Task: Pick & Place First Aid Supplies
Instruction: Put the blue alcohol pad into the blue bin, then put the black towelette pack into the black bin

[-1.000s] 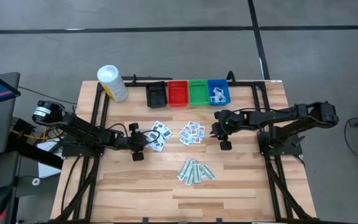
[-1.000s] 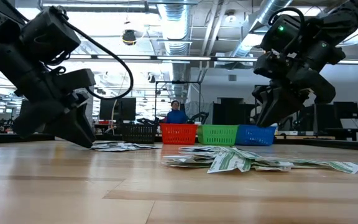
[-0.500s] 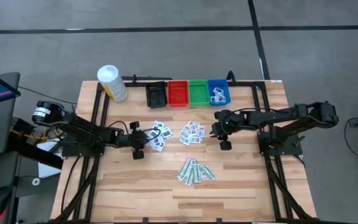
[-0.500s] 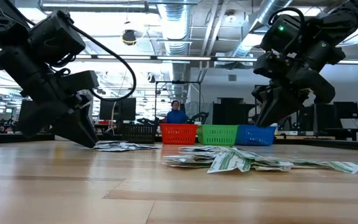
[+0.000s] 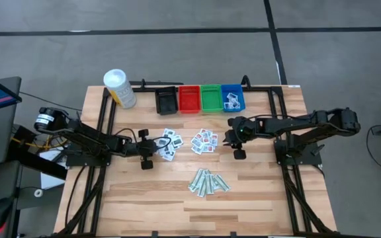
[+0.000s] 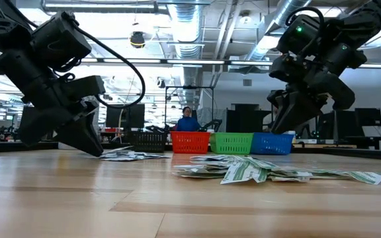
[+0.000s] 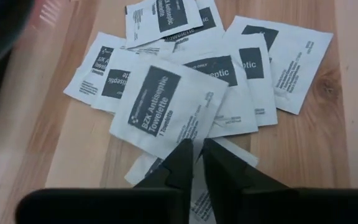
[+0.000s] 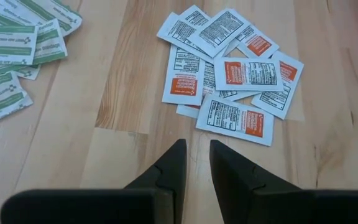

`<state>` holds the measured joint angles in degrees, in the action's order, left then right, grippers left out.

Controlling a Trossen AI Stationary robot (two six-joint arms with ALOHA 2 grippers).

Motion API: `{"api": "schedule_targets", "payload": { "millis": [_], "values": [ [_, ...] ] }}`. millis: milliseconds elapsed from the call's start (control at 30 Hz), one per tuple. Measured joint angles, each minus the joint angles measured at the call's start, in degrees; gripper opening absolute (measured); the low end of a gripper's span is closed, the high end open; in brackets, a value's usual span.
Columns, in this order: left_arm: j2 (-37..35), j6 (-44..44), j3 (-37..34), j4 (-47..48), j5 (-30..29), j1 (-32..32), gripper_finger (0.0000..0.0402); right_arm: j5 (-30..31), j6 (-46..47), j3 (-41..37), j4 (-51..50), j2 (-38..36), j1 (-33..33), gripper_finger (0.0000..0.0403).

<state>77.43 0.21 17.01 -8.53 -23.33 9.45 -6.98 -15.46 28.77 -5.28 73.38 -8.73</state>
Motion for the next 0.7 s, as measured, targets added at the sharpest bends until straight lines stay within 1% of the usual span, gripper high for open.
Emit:
{"api": "schedule_targets", "payload": {
  "millis": [100, 133, 433, 533, 700],
  "values": [
    [0.0, 0.0, 0.0, -0.4, 0.0, 0.0, 0.0008, 0.0, 0.0, 0.0, 0.0, 0.0, 0.0, 0.0065],
    [0.0, 0.0, 0.0, -0.6, 0.0, 0.0, 0.0006, 0.0, 0.0, 0.0, 0.1, 0.0, 0.0, 0.0065],
    [0.0, 1.2, 0.0, -4.2, -0.8, 1.9, 0.0004, 0.0, 0.0, 0.0, 0.2, 0.0, 0.0, 0.0065],
    [0.0, 1.3, 0.0, -5.6, -2.1, 2.5, 0.0004, 0.0, 0.0, 0.0, 0.2, 0.0, 0.0, 0.0065],
    [0.0, 1.1, 0.0, -6.1, -2.3, 2.2, 0.0007, 0.0, 0.0, 0.0, 0.2, 0.0, 0.0, 0.0065]
  ]
}}
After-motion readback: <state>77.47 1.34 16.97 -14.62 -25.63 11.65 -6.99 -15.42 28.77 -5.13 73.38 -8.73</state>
